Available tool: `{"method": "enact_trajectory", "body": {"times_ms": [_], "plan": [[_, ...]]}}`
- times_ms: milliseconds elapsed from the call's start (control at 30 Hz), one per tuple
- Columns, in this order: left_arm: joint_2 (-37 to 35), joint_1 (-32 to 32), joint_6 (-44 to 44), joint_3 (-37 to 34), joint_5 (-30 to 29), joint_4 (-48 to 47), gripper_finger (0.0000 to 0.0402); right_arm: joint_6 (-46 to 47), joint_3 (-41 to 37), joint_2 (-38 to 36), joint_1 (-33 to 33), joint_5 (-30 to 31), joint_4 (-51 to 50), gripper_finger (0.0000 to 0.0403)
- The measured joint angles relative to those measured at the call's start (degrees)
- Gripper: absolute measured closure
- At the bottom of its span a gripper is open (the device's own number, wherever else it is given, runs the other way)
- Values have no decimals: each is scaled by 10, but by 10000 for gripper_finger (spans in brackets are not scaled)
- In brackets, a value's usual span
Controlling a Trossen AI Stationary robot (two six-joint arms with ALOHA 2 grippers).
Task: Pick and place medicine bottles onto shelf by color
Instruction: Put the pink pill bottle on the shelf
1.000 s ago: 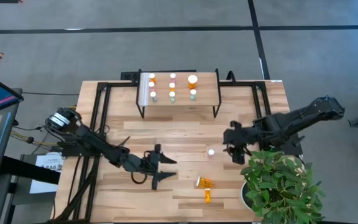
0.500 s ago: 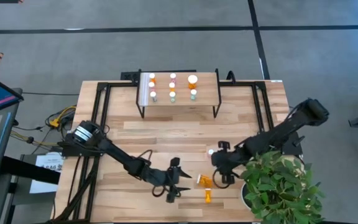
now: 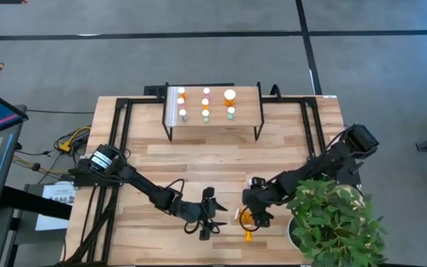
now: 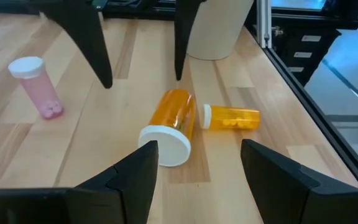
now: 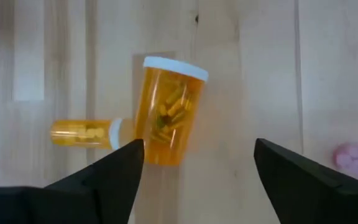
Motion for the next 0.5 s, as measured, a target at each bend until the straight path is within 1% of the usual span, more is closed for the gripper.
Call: {"method": "enact_trajectory", "body": {"times_ms": [167, 300, 367, 500], "plan": [[0, 0, -3, 0, 0, -3, 184, -5, 17, -1, 0, 6, -14, 66], [0, 0, -3, 0, -1, -4, 184, -7, 35, -1, -18, 65, -89, 69], [0, 0, -3, 0, -1, -4, 184, -11, 37, -14, -29, 87, -113, 72], [0, 0, -3, 0, 0, -4, 184, -29, 38, -37, -52, 92, -120, 75]]}}
